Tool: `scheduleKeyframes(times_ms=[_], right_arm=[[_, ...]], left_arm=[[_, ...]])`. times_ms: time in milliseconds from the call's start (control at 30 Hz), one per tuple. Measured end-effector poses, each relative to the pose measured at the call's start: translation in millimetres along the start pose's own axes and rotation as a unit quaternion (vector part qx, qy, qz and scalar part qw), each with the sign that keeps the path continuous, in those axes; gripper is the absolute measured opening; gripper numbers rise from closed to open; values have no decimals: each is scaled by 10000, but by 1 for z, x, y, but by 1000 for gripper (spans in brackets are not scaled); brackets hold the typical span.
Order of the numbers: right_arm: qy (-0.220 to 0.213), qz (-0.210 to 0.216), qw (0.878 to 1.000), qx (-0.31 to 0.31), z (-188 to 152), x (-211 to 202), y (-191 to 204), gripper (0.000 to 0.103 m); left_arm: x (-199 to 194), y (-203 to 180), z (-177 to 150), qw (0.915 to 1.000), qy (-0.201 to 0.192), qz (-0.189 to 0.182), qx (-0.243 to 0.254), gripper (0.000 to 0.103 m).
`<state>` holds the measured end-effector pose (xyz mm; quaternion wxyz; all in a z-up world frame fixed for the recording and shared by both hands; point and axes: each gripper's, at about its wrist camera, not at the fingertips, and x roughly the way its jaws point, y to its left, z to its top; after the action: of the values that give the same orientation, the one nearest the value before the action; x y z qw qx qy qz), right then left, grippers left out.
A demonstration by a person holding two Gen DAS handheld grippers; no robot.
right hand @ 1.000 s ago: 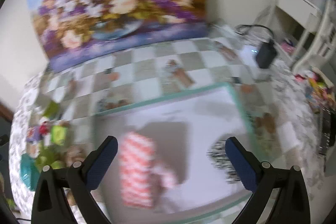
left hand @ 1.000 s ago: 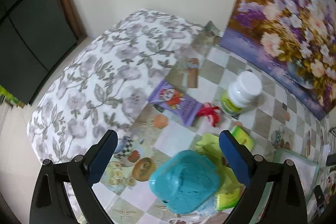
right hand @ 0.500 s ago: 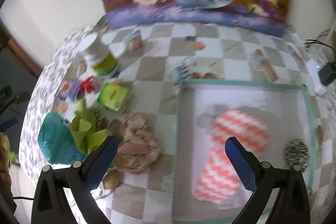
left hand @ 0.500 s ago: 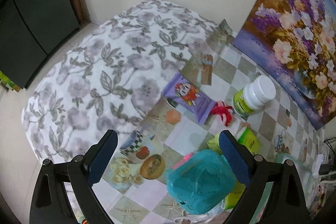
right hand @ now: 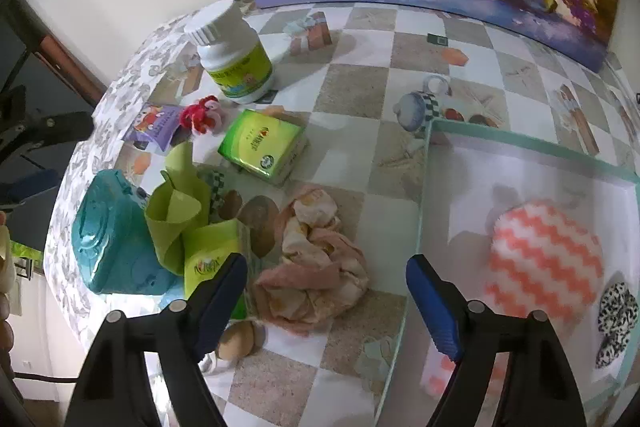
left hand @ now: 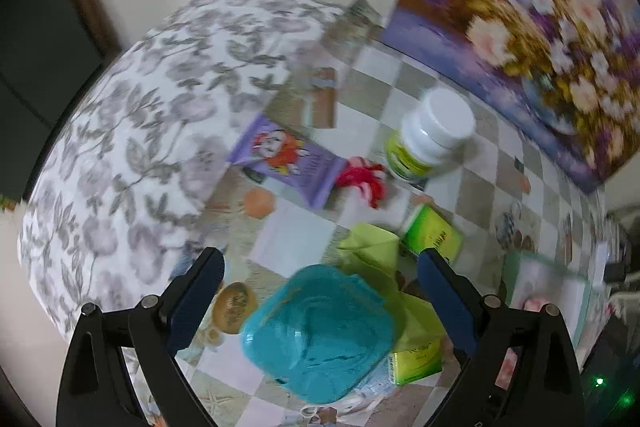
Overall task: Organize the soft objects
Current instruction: 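Grasp the pink floral fabric with the right gripper while the left grasps the green box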
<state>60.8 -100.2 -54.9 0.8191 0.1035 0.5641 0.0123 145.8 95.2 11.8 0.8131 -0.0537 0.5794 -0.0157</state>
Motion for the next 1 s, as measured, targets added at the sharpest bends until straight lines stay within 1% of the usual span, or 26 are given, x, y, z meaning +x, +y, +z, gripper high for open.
scheduleKeyframes(times_ms=[100,233,300,333,400,467,533,600,667,733,800,1000], right_arm=[[76,68,9999,26,1,6,0,76],[217,164,9996,119,0,16,-3,69],[298,232,9992,163,-2,21,-5,63],[339,257,9989,186,-2,24,-5,62],[381,244,9988,180,-4,27,-5,60],[403,245,9987,173,-4,29,-5,58],[415,239,9986,214,-4,32,-7,54],[418,227,9985,254,-4,34,-10,48],[392,238,9984,323,-3,35,-14,41],[373,293,9980,423,-1,35,-18,37],[348,309,9978,472,1,35,-21,32],[317,393,9971,572,4,35,-29,31]], left_arm=[[10,-23,-1,9985,102,90,529,97],[27,-47,-5,9947,383,-3,956,97],[31,-54,-7,9926,402,94,1143,97],[34,-58,-8,9911,430,174,1246,97],[38,-62,-6,9905,465,208,1278,97],[36,-64,-2,9916,391,200,1215,97],[33,-69,3,9922,253,192,1202,97],[35,-77,6,9923,203,146,1214,97],[41,-84,8,9925,259,103,1192,97],[49,-92,8,9918,320,80,1232,97],[56,-98,7,9911,363,141,1273,97],[80,-114,4,9888,494,248,1389,97]])
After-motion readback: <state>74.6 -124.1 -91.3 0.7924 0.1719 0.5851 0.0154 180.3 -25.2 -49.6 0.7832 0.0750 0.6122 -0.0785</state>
